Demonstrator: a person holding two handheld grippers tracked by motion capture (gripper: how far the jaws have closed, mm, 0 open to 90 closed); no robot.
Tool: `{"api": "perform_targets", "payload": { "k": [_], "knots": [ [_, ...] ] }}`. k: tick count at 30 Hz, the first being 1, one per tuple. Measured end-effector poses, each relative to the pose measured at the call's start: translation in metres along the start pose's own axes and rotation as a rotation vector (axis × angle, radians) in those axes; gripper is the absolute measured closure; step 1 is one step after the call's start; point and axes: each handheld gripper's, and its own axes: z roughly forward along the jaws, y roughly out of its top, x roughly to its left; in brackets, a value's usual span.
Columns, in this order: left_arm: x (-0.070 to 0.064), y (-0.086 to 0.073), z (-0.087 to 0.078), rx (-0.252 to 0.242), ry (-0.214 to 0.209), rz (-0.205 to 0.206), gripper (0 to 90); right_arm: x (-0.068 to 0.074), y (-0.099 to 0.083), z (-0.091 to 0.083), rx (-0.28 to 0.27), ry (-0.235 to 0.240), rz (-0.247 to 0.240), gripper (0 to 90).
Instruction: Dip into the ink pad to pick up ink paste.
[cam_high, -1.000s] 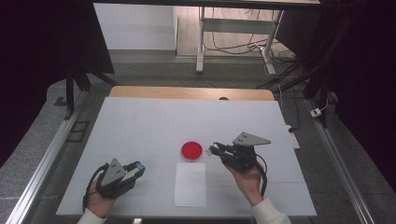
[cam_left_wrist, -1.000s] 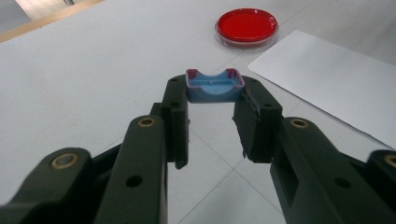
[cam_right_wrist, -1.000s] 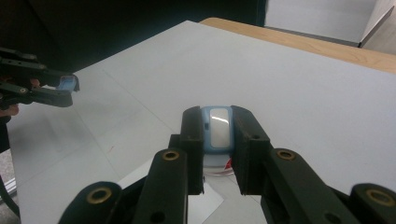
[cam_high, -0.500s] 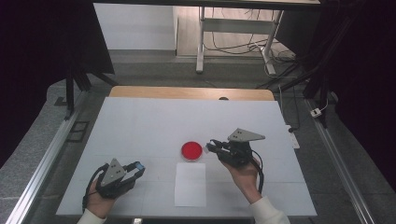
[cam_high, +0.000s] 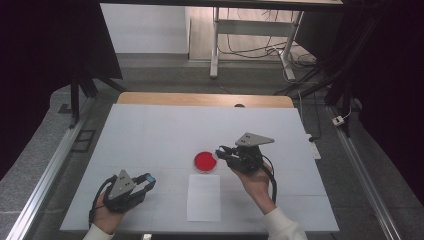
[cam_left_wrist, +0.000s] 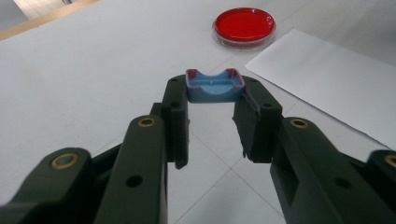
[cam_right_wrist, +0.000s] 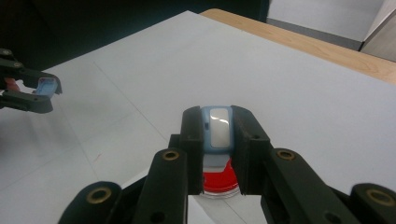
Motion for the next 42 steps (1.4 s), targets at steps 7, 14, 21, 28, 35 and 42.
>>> {"api": "perform_targets", "payload": {
  "k": [7, 14, 21, 28, 35, 42],
  "knots": [
    [-0.001, 0.0, 0.001, 0.002, -0.004, 0.0, 66.0, -0.002, 0.002, 0.007, 0.012, -0.005, -0.007, 74.9],
    [-0.001, 0.0, 0.002, 0.006, -0.007, 0.002, 66.0, -0.003, 0.002, 0.013, 0.021, -0.005, -0.013, 74.9],
    [-0.001, 0.0, 0.002, 0.006, -0.013, 0.002, 66.0, -0.003, 0.001, 0.024, 0.067, -0.011, -0.032, 74.9],
    [0.0, 0.0, 0.004, 0.011, -0.018, 0.001, 66.0, -0.004, -0.001, 0.044, 0.126, -0.002, -0.044, 74.9],
    [-0.001, 0.0, 0.004, 0.013, -0.023, 0.004, 66.0, -0.006, 0.001, 0.052, 0.155, 0.004, -0.048, 74.9],
    [-0.001, 0.0, 0.005, 0.014, -0.024, 0.004, 66.0, -0.005, 0.004, 0.062, 0.187, 0.007, -0.064, 74.9]
  ]
}}
